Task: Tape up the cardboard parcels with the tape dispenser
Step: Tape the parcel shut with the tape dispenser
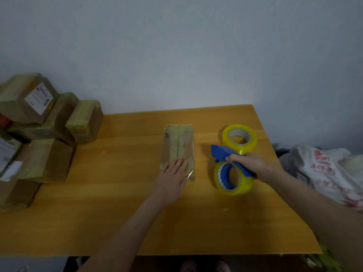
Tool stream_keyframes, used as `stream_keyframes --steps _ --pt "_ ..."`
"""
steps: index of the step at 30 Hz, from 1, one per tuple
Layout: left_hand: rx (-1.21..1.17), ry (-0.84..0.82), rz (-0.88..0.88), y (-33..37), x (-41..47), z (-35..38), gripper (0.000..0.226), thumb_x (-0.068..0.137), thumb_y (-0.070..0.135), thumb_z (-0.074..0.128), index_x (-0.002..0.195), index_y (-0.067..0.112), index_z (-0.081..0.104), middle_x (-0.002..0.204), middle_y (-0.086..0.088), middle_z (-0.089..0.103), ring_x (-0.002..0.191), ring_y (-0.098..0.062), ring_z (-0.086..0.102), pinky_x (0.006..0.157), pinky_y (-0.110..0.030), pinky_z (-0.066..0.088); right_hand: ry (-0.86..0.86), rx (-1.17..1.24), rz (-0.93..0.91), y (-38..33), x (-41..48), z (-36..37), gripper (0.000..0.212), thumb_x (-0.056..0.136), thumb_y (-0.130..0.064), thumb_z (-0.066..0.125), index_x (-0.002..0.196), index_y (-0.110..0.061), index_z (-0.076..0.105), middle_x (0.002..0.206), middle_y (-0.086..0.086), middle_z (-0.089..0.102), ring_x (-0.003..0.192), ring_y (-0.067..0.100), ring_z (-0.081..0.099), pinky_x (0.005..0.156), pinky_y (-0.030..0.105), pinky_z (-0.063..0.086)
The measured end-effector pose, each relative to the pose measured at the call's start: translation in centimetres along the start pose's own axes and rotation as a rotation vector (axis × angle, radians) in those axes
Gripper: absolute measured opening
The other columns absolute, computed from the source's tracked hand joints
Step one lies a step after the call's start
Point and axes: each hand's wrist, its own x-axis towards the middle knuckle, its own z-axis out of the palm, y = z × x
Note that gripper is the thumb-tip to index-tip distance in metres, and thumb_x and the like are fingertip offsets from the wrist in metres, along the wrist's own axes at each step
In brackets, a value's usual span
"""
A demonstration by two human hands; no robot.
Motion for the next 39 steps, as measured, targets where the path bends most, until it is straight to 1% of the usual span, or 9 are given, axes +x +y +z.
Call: stream_keyframes --steps 5,9,12,15,19,24,29,36,39 --pt "-0.517 0.176 -0.071 -0.1 -0.3 -2.5 0.060 0.095 0.020 0.056 0.148 0.011 0.029 0.158 -0.002 0.012 0.142 -0.016 0.023 0.112 -0.022 0.020 -0.047 0.455 0.259 3.5 -0.2 2.2 0.046 0.079 -0.042 0.075 0.104 -0.004 0.066 0.084 0.013 0.073 0.075 0.028 0.069 0.058 0.038 0.056" --pt "-0.683 0.521 -0.431 -2.2 -1.5 -2.7 0.038 0.091 0.013 0.063 0.129 0.007 0.058 0.130 -0.007 0.052 0.105 -0.017 0.056 0.089 -0.013 0.040 0.101 0.063 0.144 3.8 0.3 2.1 0.062 0.083 -0.055 0.066 0.116 -0.002 0.063 0.107 0.019 0.067 0.098 0.034 0.064 0.082 0.048 0.053" --pt "-0.671 0.424 -0.598 -3.6 -2.1 -2.2 0.035 0.093 0.024 0.060 0.126 0.010 0.061 0.110 -0.005 0.056 0.087 -0.010 0.054 0.077 -0.020 0.043 0.338 -0.385 -0.190 2.4 -0.1 2.1 0.060 0.088 -0.051 0.062 0.127 -0.006 0.059 0.121 0.013 0.063 0.100 0.028 0.060 0.073 0.035 0.049" --pt "-0.630 0.307 -0.617 -3.8 -1.7 -2.0 0.038 0.094 0.033 0.057 0.127 0.014 0.060 0.095 0.001 0.050 0.081 -0.012 0.051 0.072 -0.021 0.040 0.305 -0.363 -0.433 -0.5 -1.2 5.6 0.043 0.090 -0.040 0.063 0.120 -0.009 0.063 0.102 0.004 0.064 0.103 0.026 0.061 0.074 0.028 0.043" --pt "-0.754 0.231 -0.593 -3.3 -0.6 -2.0 0.033 0.095 0.031 0.056 0.125 0.018 0.062 0.074 0.001 0.057 0.061 -0.010 0.049 0.051 -0.015 0.036 0.116 -0.409 -0.440 -2.8 -1.0 11.2 0.052 0.095 -0.041 0.056 0.138 -0.013 0.050 0.094 0.005 0.067 0.086 0.020 0.063 0.071 0.028 0.049" --pt "-0.948 0.229 -0.566 -4.0 -0.4 -2.1 0.021 0.089 0.018 0.066 0.081 0.037 0.061 0.056 0.000 0.057 0.047 -0.005 0.045 0.050 -0.017 0.039 0.131 -0.358 -0.420 -2.8 -0.1 12.3 0.051 0.093 -0.038 0.060 0.137 -0.013 0.052 0.084 0.006 0.067 0.083 0.023 0.066 0.076 0.036 0.055" --pt "-0.914 0.254 -0.538 -4.4 -0.4 -1.5 0.023 0.082 0.022 0.074 0.070 0.035 0.059 0.062 -0.004 0.056 0.057 -0.012 0.050 0.058 -0.035 0.047 0.209 -0.356 -0.427 -2.3 0.5 13.2 0.048 0.084 -0.033 0.072 0.127 -0.013 0.060 0.086 0.007 0.071 0.082 0.022 0.067 0.072 0.034 0.056" --pt "-0.555 0.253 -0.417 -4.6 0.1 -0.3 0.035 0.080 0.025 0.076 0.105 0.009 0.058 0.072 0.010 0.051 0.071 -0.012 0.055 0.061 -0.016 0.035 0.305 -0.517 -0.421 -1.7 1.2 13.9 0.053 0.080 -0.034 0.076 0.126 -0.015 0.055 0.097 0.008 0.069 0.088 0.025 0.065 0.071 0.036 0.055" --pt "-0.551 0.166 -0.504 -4.1 0.4 -0.1 0.041 0.080 0.027 0.075 0.107 0.016 0.045 0.092 0.003 0.061 0.085 -0.018 0.061 0.068 -0.029 0.049 0.293 -0.568 -0.334 -1.8 1.2 14.5 0.051 0.081 -0.037 0.075 0.119 -0.017 0.047 0.096 0.008 0.067 0.085 0.028 0.065 0.066 0.040 0.056"
